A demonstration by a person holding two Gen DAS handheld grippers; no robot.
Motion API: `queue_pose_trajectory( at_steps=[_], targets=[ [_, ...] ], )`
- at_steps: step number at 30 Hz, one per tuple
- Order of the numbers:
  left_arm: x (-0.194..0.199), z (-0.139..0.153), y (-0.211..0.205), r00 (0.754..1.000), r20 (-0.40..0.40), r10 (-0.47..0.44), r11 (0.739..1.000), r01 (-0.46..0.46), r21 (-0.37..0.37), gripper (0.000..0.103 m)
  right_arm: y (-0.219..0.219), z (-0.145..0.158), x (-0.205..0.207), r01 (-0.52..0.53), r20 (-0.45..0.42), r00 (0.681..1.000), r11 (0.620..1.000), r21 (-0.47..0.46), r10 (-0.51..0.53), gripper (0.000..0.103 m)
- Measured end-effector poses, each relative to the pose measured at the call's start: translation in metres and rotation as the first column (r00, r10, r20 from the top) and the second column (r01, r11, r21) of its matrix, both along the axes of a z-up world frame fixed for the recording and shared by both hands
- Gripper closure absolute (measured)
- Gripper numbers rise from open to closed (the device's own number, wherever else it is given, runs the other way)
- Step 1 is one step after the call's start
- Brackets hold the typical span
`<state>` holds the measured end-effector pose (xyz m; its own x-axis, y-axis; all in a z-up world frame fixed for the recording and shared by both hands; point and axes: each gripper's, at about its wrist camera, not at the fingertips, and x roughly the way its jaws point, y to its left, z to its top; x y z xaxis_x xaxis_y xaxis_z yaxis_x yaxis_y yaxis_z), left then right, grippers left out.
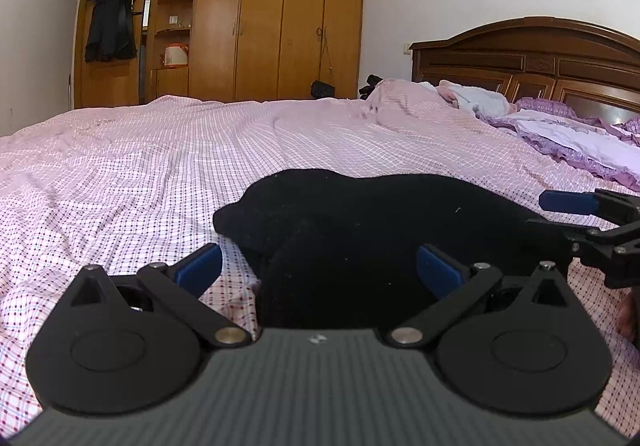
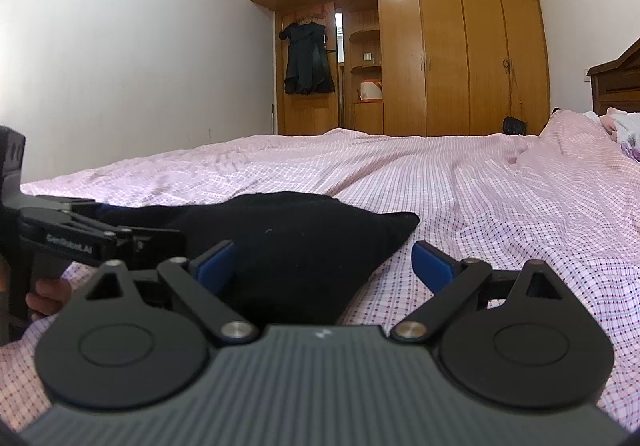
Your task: Fold small clothes
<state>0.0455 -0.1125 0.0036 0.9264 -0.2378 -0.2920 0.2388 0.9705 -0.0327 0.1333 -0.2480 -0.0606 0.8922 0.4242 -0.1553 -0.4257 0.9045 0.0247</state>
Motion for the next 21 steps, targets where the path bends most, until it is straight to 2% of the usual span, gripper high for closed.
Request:
queue_pose_trajectory(
  at_steps=[21],
  targets=[
    [0.0009, -0.0006, 0.0003, 1.000, -0.010, -0.001, 1.000, 0.001, -0.004, 0.000, 0.0087, 0.0008, 0.0021, -0.001, -0.014, 1.000, 0.999, -0.048, 0.000, 0.008]
  ],
)
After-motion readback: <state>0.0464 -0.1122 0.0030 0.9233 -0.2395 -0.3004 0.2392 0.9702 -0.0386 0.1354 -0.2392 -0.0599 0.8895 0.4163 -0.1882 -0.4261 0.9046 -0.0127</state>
